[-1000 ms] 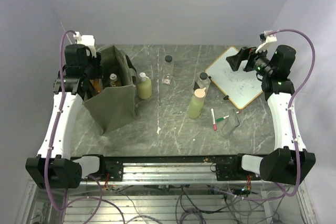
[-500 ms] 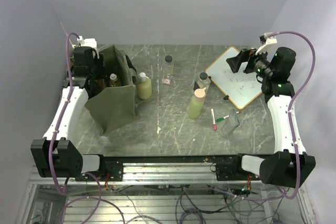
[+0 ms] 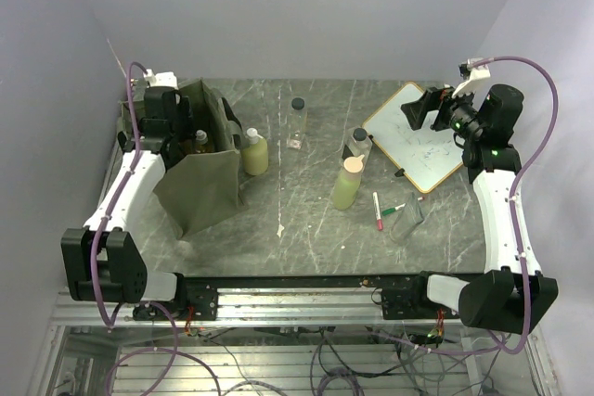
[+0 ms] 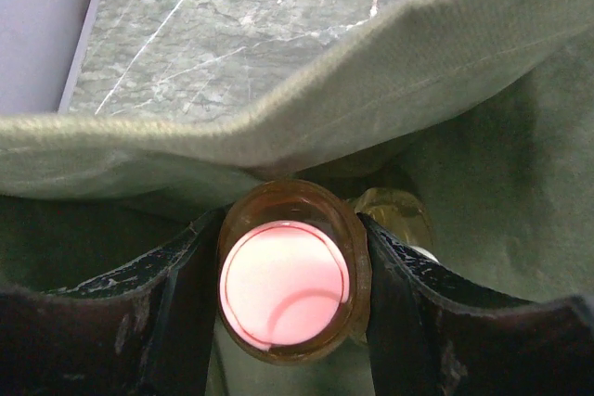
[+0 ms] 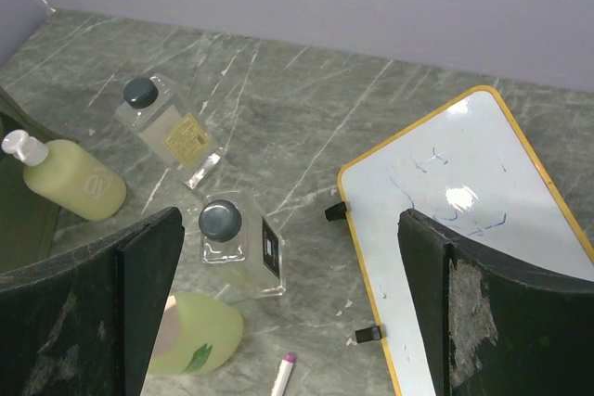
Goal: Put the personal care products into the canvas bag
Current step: Place the care product in the canvas bag.
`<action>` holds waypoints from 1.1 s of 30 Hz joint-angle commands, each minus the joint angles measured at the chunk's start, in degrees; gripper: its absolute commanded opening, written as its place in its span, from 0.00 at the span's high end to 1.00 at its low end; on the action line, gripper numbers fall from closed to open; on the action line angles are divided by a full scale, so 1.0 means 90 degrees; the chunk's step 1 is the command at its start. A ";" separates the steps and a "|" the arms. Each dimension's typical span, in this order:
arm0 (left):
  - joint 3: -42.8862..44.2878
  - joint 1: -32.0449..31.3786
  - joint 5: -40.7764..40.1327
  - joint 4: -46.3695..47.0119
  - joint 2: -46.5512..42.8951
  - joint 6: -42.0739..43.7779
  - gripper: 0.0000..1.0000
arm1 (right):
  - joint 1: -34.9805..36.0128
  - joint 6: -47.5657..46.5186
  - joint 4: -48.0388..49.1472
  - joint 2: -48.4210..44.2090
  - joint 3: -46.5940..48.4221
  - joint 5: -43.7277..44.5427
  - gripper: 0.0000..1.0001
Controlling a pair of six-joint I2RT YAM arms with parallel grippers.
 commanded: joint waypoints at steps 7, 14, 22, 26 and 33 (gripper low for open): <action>-0.0100 -0.0040 -0.0143 0.1925 0.0083 -0.0289 0.93 | 0.0021 -0.0093 0.0000 -0.0105 -0.0009 0.0104 0.00; -0.0138 -0.0040 -0.0078 0.2097 0.0291 -0.0295 0.93 | 0.0021 -0.0111 -0.0014 -0.0191 -0.0106 0.0134 0.00; -0.0517 -0.0069 0.0161 0.2226 0.0303 -0.0410 0.90 | 0.0011 -0.0147 -0.0049 -0.0241 -0.0122 0.0145 0.00; -0.0772 -0.0085 0.0322 0.2364 0.0284 -0.0469 0.87 | 0.0008 -0.0197 -0.0082 -0.0259 -0.0120 0.0172 0.00; -0.0957 -0.0089 0.0416 0.2481 0.0420 -0.0321 0.81 | 0.0010 -0.0197 -0.0084 -0.0294 -0.0155 0.0187 0.00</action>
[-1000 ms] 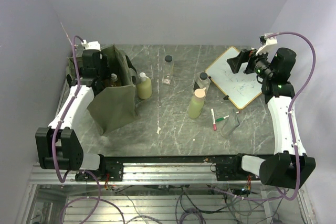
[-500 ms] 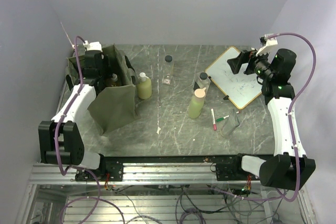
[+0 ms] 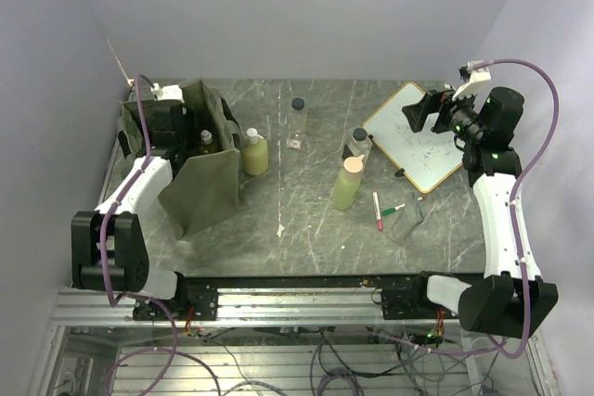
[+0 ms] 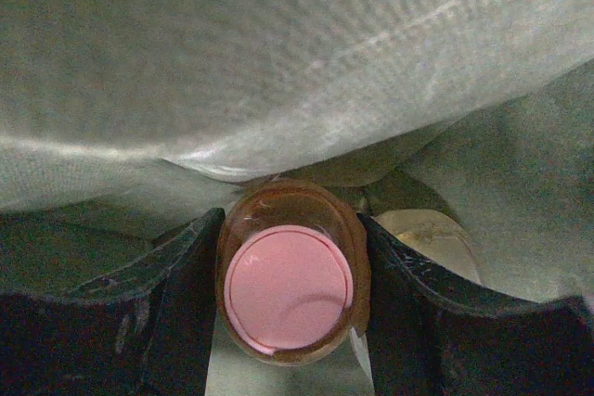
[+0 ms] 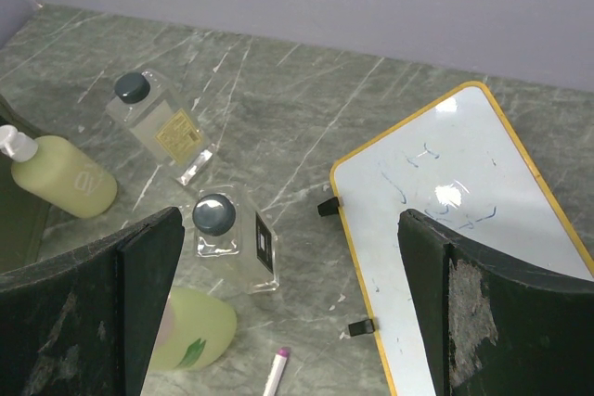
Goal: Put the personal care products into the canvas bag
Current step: Place the care product in the canvas bag.
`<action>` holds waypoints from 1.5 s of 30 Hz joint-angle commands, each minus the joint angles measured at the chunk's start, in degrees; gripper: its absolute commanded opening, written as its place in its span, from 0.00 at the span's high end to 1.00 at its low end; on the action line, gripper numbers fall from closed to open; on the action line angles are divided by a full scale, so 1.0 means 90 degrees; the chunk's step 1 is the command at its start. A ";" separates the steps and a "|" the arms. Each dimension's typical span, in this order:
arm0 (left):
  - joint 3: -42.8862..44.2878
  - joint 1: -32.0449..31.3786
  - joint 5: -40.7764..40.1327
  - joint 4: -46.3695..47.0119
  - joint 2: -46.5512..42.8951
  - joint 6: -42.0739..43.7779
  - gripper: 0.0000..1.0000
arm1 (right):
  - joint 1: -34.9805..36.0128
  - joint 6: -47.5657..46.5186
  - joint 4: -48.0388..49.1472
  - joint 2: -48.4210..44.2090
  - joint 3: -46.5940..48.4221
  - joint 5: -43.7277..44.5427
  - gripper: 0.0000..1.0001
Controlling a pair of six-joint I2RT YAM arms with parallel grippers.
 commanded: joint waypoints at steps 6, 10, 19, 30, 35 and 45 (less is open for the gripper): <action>0.0108 -0.0077 0.0405 0.0944 0.0088 -0.0044 0.70 | 0.0001 -0.0089 -0.0037 -0.0157 -0.0050 0.0066 0.00; 0.0119 -0.0077 0.0373 0.0934 0.0066 0.0024 0.61 | 0.0001 -0.0109 -0.0058 -0.0163 -0.0063 0.0076 0.00; 0.0215 -0.0067 0.0317 0.0905 0.0076 0.0041 0.49 | -0.0009 -0.0122 -0.0050 -0.0151 -0.0061 0.0081 0.00; 0.0463 -0.0057 0.0223 0.0790 -0.0058 0.0313 0.27 | -0.0018 -0.0109 -0.0066 -0.0146 -0.0072 0.0053 0.00; 0.0586 -0.0057 0.0202 0.0706 -0.0141 0.0441 0.17 | -0.0018 -0.0100 -0.0048 -0.0157 -0.0099 0.0061 0.00; 0.0925 -0.0057 0.0276 0.0225 -0.0439 0.0631 0.12 | -0.0021 -0.0099 -0.0052 -0.0171 -0.0118 0.0026 0.00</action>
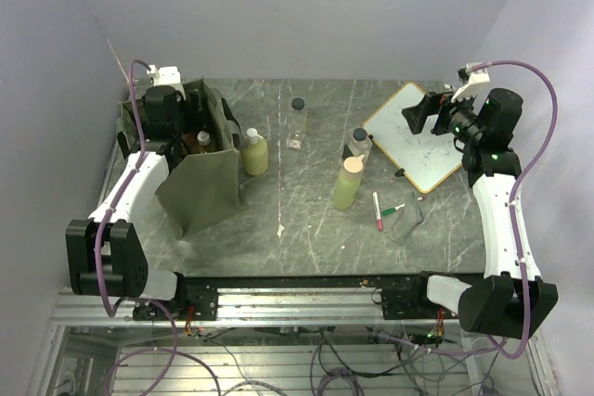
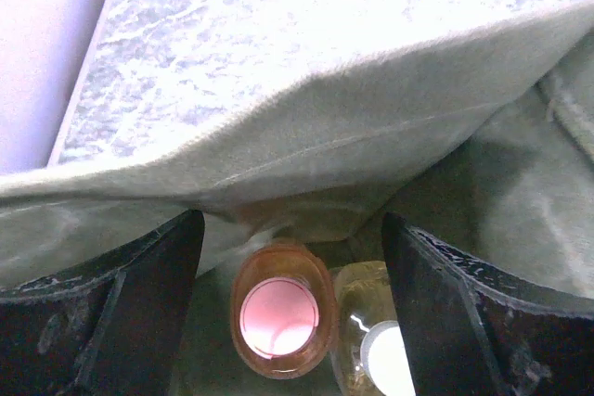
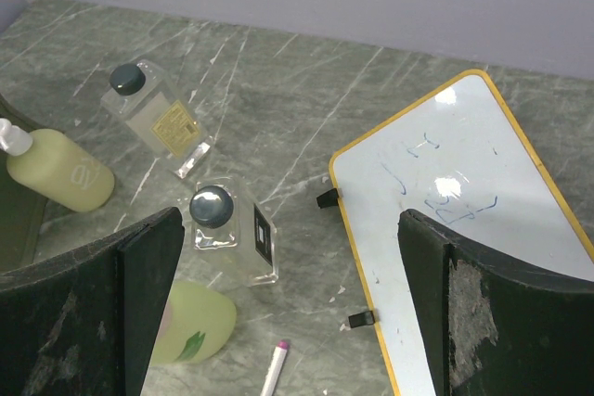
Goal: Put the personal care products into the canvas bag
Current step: Place the care product in the canvas bag.
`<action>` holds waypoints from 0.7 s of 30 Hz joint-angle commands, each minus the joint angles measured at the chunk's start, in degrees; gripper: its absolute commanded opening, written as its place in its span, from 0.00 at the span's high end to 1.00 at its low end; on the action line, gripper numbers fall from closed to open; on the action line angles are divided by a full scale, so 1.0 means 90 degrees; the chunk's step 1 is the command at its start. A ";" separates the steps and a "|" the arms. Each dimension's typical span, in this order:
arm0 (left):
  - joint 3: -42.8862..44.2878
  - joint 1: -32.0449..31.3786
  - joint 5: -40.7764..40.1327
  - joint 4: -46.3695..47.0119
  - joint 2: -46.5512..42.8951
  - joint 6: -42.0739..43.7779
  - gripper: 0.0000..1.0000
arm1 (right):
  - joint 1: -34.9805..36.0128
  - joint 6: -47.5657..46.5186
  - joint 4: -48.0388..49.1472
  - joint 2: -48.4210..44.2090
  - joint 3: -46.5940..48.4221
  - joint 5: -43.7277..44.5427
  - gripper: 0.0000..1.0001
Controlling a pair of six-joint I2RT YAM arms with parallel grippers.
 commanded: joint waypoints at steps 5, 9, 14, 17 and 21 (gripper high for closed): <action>0.0647 -0.0045 0.0270 -0.0348 -0.0543 0.0539 0.11 | -0.0014 -0.0066 0.0023 -0.0198 -0.0109 -0.0012 0.00; 0.0922 -0.0045 0.0669 -0.0664 -0.0800 0.0903 0.10 | -0.0018 -0.0056 0.0003 -0.0182 -0.0085 -0.0036 0.00; 0.1145 -0.0045 0.1127 -0.0981 -0.1138 0.1303 0.10 | -0.0014 -0.0080 -0.0047 -0.0090 0.0011 -0.0096 0.00; 0.1330 -0.0045 0.1389 -0.1261 -0.1250 0.1472 0.03 | -0.0005 -0.0132 -0.0103 -0.0037 0.0091 -0.0150 0.00; 0.1557 -0.0046 0.1893 -0.1575 -0.1398 0.1790 0.00 | 0.0020 -0.0234 -0.0178 0.0023 0.0191 -0.0184 0.00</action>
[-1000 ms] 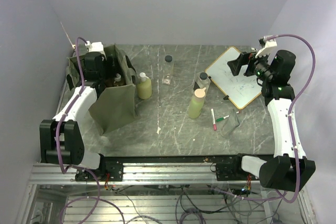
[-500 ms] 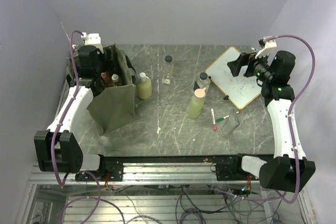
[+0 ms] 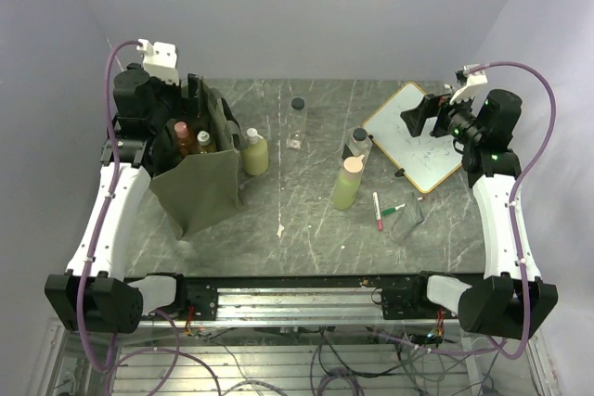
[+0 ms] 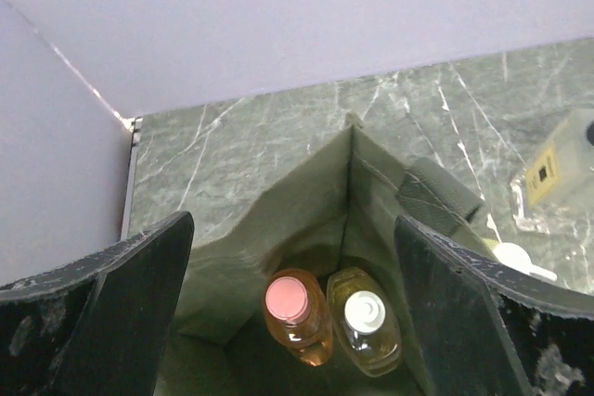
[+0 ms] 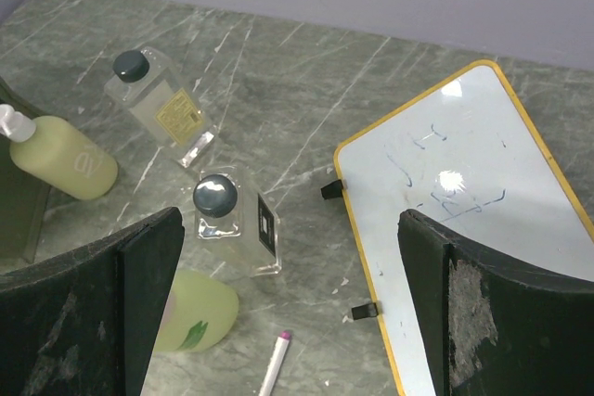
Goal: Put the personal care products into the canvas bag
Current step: Pick up the care product from the center of the board.
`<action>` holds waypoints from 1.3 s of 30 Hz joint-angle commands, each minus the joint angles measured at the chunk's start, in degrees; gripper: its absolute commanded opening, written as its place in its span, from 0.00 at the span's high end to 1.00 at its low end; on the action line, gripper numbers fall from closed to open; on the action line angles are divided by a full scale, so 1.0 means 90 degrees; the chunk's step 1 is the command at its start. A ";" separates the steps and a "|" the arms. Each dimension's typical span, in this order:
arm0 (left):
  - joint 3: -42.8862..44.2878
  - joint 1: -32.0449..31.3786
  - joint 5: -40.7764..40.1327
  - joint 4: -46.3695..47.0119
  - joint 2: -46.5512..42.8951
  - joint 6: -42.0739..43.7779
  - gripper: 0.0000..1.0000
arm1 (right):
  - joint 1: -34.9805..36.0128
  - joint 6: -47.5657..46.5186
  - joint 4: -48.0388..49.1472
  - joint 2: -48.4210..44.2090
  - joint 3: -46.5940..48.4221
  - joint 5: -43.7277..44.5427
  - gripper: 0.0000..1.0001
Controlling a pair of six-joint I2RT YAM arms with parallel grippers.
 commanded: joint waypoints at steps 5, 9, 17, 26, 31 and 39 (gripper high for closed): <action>0.0740 -0.0069 0.1403 -0.0750 -0.0213 0.0774 0.00 | 0.0121 -0.0283 -0.0094 0.0126 0.0306 -0.0134 0.00; 0.1105 -0.0238 0.1412 -0.1053 -0.0150 0.1144 0.00 | 0.0409 -0.0566 -0.0184 0.0176 0.0394 0.0045 0.00; 0.1556 -0.0616 0.1373 -0.1315 -0.0029 0.1665 0.00 | 0.1269 -0.1306 -0.0440 0.0588 0.0798 0.0635 0.00; 0.1864 -0.1518 0.1469 -0.1386 0.0390 0.1973 0.01 | 0.1434 -0.1360 -0.0203 0.0587 0.0698 0.0661 0.00; 0.2031 -0.1867 0.1805 -0.1309 0.0732 0.2038 0.02 | 0.1436 -0.1456 -0.0130 0.0430 0.0547 0.0676 0.00; 0.2147 -0.2344 0.1765 -0.0999 0.1366 0.1918 0.03 | 0.1414 -0.1509 -0.0032 0.0367 0.0443 0.0743 0.00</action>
